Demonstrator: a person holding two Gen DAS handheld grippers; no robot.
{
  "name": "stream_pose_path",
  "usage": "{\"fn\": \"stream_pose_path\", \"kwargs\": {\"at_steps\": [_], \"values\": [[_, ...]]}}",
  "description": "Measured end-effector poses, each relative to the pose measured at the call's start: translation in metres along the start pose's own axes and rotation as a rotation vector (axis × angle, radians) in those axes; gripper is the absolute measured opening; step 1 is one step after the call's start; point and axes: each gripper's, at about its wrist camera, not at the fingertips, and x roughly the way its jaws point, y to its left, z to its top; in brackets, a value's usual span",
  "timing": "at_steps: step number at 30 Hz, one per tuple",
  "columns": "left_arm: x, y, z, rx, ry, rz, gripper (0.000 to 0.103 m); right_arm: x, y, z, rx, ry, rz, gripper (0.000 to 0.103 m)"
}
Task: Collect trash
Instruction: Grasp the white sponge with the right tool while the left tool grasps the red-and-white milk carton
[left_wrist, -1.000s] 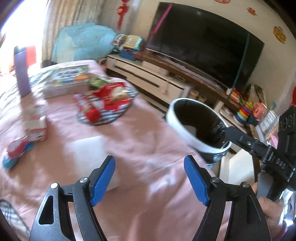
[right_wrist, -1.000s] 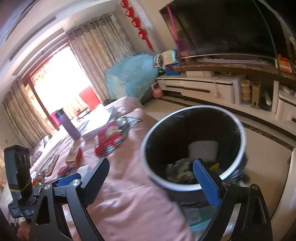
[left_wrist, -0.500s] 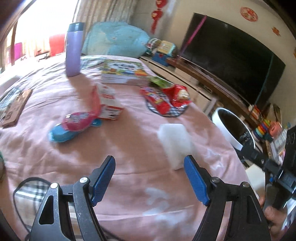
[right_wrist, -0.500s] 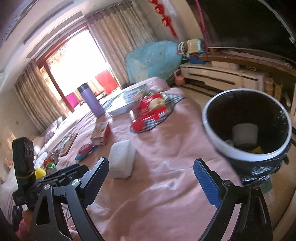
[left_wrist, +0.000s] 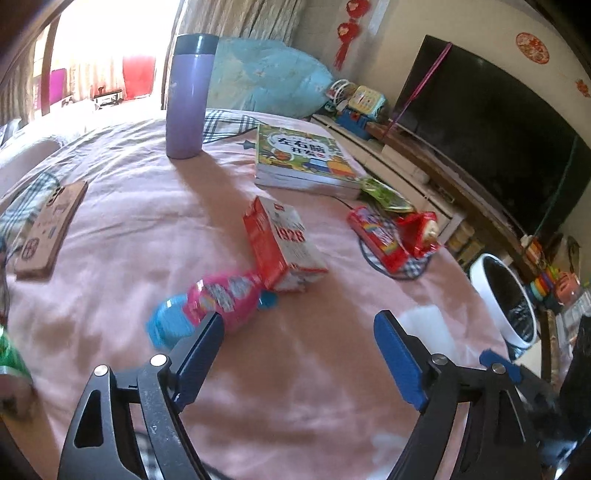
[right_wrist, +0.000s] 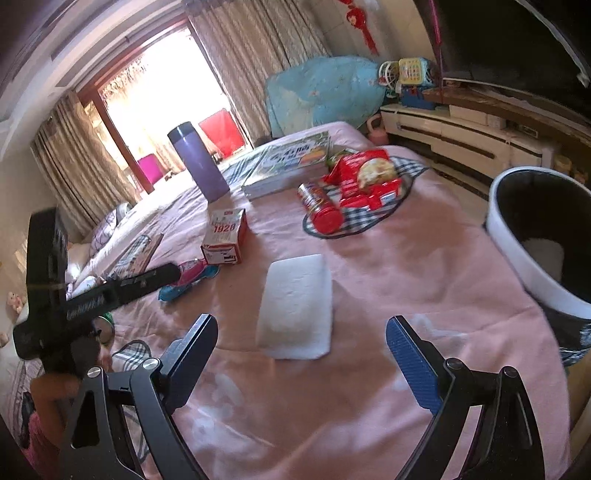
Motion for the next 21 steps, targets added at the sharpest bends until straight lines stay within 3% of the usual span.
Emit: {"fn": "stream_pose_path", "kwargs": {"at_steps": [11, 13, 15, 17, 18, 21], "values": [[0.087, -0.012, 0.043, 0.069, 0.117, 0.126, 0.088, 0.042, 0.01, 0.008, 0.01, 0.081, -0.063, 0.092], [0.104, -0.014, 0.048, 0.09, 0.139, 0.159, 0.088, 0.047, 0.01, 0.009, -0.001, 0.099, -0.089, 0.088], [0.114, -0.013, 0.049, 0.102, 0.143, 0.156, 0.085, 0.056, 0.008, 0.01, -0.004, 0.129, -0.104, 0.071], [0.121, -0.01, 0.047, 0.101, 0.148, 0.116, 0.062, 0.058, 0.005, 0.008, 0.001, 0.136, -0.115, 0.056], [0.121, -0.009, 0.046, 0.101, 0.138, 0.106, 0.061, 0.055, 0.003, 0.007, 0.006, 0.127, -0.093, 0.049], [0.119, -0.006, 0.041, 0.082, 0.115, 0.049, 0.061, 0.047, 0.002, 0.006, -0.002, 0.117, -0.08, 0.049]]}}
